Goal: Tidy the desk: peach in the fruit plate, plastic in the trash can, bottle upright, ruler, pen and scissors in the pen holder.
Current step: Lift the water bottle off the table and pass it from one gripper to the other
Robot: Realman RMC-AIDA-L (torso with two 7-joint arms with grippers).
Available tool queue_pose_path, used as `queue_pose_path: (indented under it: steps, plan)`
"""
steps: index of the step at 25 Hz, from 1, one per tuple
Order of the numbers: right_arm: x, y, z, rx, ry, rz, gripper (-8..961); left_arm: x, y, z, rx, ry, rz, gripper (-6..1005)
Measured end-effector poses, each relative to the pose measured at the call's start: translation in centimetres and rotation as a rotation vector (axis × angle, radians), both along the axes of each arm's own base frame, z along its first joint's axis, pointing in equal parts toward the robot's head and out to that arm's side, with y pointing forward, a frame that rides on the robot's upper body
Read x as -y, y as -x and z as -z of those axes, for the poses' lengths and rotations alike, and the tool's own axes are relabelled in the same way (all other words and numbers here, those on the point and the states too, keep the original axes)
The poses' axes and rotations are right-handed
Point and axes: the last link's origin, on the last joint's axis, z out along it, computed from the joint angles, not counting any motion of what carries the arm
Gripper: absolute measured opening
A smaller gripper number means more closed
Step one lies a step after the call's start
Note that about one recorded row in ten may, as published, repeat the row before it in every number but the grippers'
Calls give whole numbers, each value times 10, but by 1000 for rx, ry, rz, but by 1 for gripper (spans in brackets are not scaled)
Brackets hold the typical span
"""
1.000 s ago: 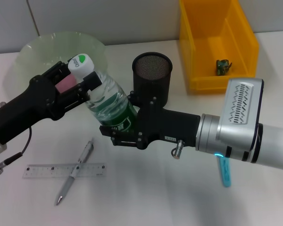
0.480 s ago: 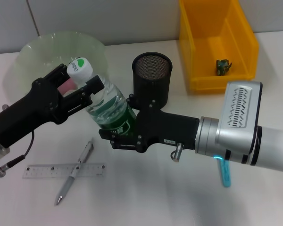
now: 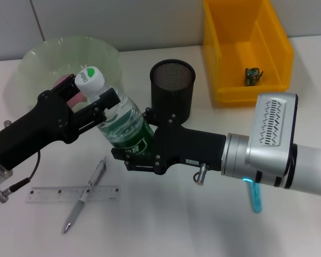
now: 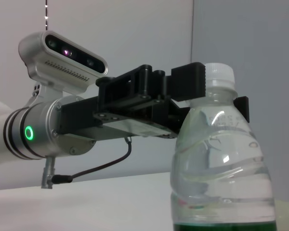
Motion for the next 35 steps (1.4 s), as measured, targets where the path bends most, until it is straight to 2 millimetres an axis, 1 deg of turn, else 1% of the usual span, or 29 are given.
queue_pose_path:
  steps: [10,17,20,35]
  plan:
    - [0,-1,0,1,2,1,785,1,0,1,3,-1,0,792]
    - [1,-1,1,1,6,5,787,1,0,1,5,-2,3,634]
    - [1,-1,1,1,9,5,788,2,-1,1,4,0,6,451]
    - [3,2,2,-6,23,-8,793,3,-1,3,4,-10,11,452]
